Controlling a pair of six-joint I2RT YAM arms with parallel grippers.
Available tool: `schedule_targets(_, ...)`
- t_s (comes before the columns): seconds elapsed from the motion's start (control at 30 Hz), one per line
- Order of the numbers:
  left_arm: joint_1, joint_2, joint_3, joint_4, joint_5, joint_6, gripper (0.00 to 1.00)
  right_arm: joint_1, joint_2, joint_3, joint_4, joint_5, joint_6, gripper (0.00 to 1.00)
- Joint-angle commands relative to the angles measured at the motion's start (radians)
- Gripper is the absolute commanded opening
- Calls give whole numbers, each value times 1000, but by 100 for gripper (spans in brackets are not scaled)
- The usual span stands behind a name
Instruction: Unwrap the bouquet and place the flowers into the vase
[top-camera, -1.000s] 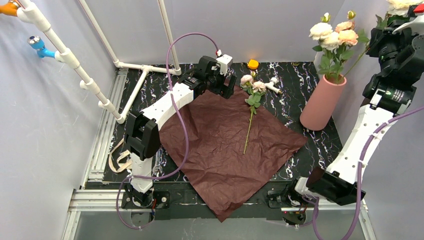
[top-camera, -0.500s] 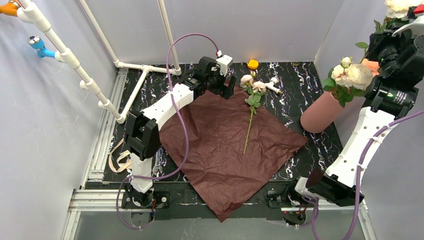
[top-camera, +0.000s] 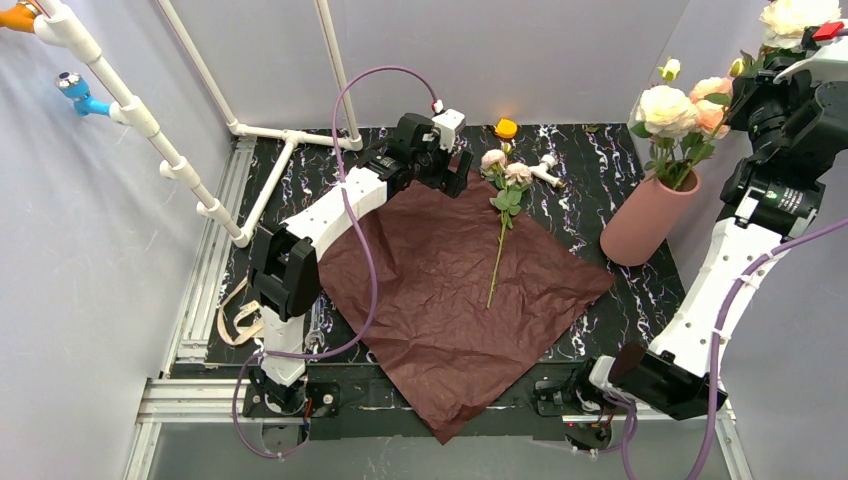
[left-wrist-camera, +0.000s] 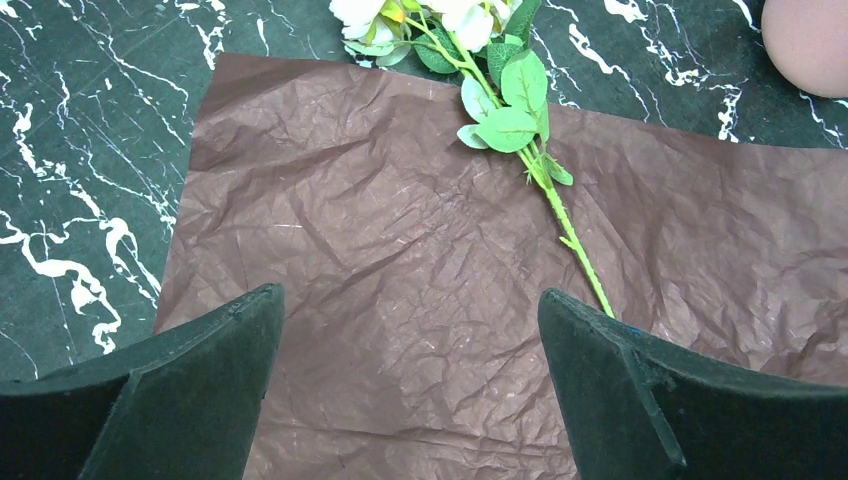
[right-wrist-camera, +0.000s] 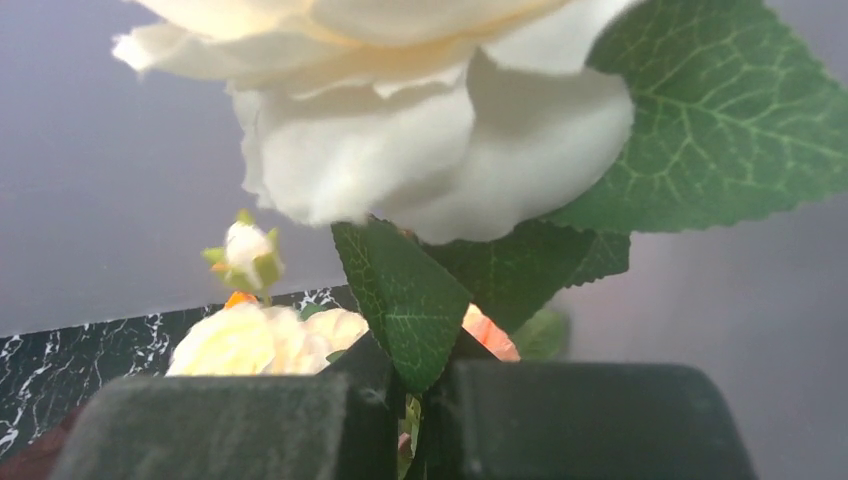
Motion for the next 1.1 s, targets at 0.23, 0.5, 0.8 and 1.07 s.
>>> schedule_targets(0.23, 3, -45, -5, 9, -9, -1, 98, -3, -92, -238, 28, -20, -70, 1)
schedule_targets(0.5, 3, -23, 16, -4, 2, -4, 98, -3, -113, -375, 90, -10, -64, 17)
schedule_targets(0.8, 3, 21, 63, -43, 30, -17, 98, -3, -115, -323, 45, 13, -61, 62)
schedule_targets(1.07, -1, 49, 89, -51, 85, 4, 98, -3, -113, -236, 31, 3, -33, 74)
